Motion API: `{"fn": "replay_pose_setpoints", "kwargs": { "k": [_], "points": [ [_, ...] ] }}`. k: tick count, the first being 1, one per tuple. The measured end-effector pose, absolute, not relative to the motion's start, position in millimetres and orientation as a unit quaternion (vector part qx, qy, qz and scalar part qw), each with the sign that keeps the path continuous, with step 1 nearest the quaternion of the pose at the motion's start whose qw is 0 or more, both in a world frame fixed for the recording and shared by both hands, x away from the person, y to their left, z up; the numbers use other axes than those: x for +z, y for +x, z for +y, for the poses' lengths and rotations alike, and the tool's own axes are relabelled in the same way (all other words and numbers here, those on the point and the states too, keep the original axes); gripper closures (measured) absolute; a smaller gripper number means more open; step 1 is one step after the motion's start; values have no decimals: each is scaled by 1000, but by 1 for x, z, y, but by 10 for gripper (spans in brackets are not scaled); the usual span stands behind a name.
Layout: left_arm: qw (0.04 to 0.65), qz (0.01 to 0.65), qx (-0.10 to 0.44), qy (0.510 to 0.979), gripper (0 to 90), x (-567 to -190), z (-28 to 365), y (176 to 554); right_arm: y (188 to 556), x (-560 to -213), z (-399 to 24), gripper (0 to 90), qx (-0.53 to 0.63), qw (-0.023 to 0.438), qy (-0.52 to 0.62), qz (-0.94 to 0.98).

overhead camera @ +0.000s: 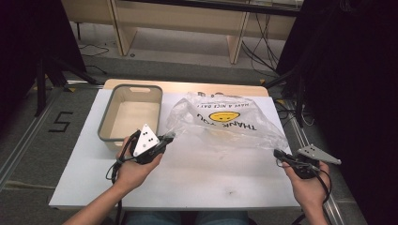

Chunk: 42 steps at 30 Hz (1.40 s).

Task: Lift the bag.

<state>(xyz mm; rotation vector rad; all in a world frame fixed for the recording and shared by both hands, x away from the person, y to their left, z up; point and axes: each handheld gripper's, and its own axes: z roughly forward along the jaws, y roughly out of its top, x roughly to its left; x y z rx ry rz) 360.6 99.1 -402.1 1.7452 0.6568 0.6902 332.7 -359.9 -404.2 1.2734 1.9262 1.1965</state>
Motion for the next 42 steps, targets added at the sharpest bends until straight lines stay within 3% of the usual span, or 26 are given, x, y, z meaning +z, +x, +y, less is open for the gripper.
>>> {"fn": "replay_pose_setpoints", "kwargs": {
  "k": [15, 42],
  "points": [
    [566, 286, 315, 707, 881, -390, 103, 366, 334, -391, -355, 900, 473, 312, 455, 687],
    [591, 278, 337, 679, 880, -363, 108, 362, 328, -363, -352, 900, 504, 350, 434, 659]
  ]
}}
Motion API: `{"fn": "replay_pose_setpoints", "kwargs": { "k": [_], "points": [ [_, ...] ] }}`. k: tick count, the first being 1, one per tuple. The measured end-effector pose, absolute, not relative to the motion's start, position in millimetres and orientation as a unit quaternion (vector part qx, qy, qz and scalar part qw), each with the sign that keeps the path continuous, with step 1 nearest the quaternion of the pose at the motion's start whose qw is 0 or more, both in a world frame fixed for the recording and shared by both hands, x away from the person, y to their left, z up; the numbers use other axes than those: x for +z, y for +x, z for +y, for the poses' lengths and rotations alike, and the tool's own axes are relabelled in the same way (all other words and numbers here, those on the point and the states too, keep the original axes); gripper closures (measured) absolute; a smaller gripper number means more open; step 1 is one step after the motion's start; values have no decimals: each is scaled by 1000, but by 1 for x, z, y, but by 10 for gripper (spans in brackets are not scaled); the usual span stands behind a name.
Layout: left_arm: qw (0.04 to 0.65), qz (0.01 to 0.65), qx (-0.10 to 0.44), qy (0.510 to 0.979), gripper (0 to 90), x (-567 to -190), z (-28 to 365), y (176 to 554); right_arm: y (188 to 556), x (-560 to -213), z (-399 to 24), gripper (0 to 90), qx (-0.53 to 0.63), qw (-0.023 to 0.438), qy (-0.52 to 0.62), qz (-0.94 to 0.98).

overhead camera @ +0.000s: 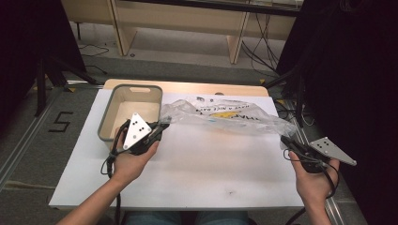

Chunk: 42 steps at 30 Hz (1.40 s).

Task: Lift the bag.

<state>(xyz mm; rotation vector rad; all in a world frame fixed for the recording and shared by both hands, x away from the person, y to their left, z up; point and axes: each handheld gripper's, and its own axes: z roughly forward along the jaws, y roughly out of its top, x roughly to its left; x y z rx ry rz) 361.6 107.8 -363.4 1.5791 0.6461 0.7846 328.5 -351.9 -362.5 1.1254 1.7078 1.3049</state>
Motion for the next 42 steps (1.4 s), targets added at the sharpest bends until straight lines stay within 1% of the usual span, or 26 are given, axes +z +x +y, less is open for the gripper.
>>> {"fn": "replay_pose_setpoints", "kwargs": {
  "k": [8, 19, 31, 42],
  "points": [
    [605, 277, 347, 661, 880, -349, 111, 361, 329, -350, -351, 900, 516, 361, 427, 650],
    [612, 277, 350, 653, 880, -342, 113, 360, 328, -335, -350, 900, 530, 372, 417, 637],
    [614, 282, 351, 648, 880, -343, 114, 363, 332, -336, -347, 900, 532, 369, 418, 637],
    [622, 276, 360, 639, 880, -335, 114, 362, 331, -331, -346, 900, 539, 375, 414, 630]
  ]
}}
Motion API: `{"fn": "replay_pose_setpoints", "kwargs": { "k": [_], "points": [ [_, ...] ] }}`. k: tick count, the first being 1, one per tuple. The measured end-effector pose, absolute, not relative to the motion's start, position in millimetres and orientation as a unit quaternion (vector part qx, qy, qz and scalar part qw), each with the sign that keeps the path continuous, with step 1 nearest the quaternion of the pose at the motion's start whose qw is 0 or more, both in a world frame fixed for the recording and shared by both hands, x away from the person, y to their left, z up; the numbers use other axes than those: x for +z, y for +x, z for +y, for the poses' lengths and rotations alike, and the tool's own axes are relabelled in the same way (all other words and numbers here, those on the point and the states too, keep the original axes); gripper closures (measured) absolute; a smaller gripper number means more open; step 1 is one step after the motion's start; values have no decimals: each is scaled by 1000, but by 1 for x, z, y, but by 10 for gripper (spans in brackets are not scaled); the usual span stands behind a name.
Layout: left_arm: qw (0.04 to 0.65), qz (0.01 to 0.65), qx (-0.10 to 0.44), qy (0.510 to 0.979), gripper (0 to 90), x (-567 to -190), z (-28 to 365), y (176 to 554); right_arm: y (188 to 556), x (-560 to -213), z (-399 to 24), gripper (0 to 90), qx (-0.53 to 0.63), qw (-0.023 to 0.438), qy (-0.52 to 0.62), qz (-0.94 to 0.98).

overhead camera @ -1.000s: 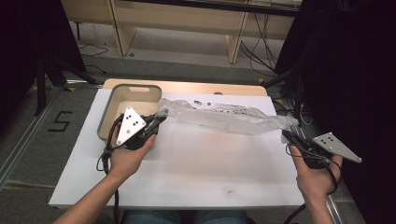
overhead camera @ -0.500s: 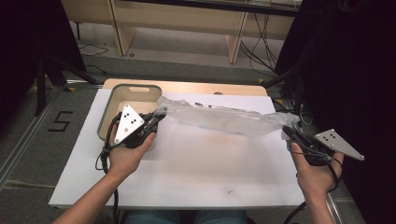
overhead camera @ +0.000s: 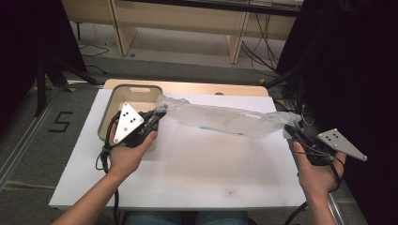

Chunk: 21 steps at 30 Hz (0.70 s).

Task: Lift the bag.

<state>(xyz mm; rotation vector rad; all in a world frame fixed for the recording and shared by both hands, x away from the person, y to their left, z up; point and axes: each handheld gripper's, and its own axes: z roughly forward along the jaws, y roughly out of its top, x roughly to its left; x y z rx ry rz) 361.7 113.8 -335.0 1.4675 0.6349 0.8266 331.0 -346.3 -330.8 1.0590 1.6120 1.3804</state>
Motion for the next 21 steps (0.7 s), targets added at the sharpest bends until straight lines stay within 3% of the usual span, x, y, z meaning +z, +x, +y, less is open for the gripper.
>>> {"fn": "replay_pose_setpoints", "kwargs": {
  "k": [21],
  "points": [
    [612, 287, 366, 640, 878, -339, 105, 380, 343, -334, -343, 900, 539, 385, 417, 623]
  ]
}}
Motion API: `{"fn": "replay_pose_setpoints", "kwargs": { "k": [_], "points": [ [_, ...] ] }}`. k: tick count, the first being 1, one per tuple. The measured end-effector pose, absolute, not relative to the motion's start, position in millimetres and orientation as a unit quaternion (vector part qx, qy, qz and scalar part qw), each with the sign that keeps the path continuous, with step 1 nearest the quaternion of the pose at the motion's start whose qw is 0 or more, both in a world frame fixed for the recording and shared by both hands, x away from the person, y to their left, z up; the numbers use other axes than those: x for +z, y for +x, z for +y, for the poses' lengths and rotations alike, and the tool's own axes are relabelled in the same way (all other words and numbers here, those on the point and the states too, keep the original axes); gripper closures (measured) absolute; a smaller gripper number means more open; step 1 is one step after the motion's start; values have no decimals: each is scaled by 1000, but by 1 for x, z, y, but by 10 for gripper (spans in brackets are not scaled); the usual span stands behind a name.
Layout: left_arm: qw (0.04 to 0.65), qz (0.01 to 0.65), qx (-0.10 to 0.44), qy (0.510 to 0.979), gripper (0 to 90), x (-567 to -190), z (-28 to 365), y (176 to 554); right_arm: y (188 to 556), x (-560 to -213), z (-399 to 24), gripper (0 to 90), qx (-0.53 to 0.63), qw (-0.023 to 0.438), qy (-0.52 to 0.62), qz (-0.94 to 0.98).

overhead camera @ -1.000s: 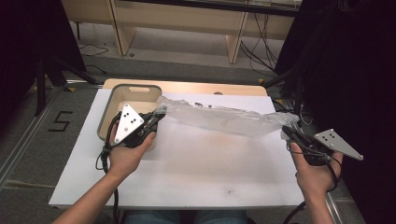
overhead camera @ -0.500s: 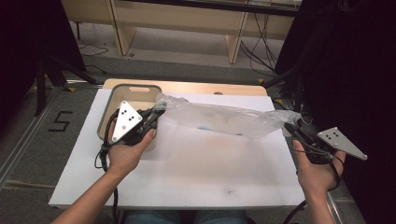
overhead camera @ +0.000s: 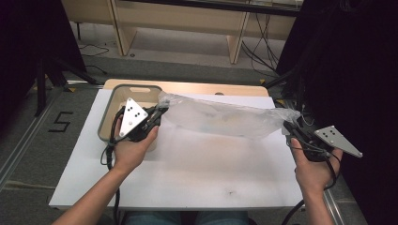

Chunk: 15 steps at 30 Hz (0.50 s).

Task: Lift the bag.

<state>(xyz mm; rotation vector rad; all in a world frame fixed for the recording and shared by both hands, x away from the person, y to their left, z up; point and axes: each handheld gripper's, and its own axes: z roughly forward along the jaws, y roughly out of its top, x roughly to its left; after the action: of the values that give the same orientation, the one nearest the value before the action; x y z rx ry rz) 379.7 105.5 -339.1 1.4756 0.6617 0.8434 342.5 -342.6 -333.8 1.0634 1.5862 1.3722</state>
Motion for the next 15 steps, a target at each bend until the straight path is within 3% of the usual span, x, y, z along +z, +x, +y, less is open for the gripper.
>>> {"fn": "replay_pose_setpoints", "kwargs": {
  "k": [15],
  "points": [
    [582, 314, 371, 652, 876, -355, 83, 422, 379, -353, -329, 900, 520, 397, 431, 621]
  ]
}}
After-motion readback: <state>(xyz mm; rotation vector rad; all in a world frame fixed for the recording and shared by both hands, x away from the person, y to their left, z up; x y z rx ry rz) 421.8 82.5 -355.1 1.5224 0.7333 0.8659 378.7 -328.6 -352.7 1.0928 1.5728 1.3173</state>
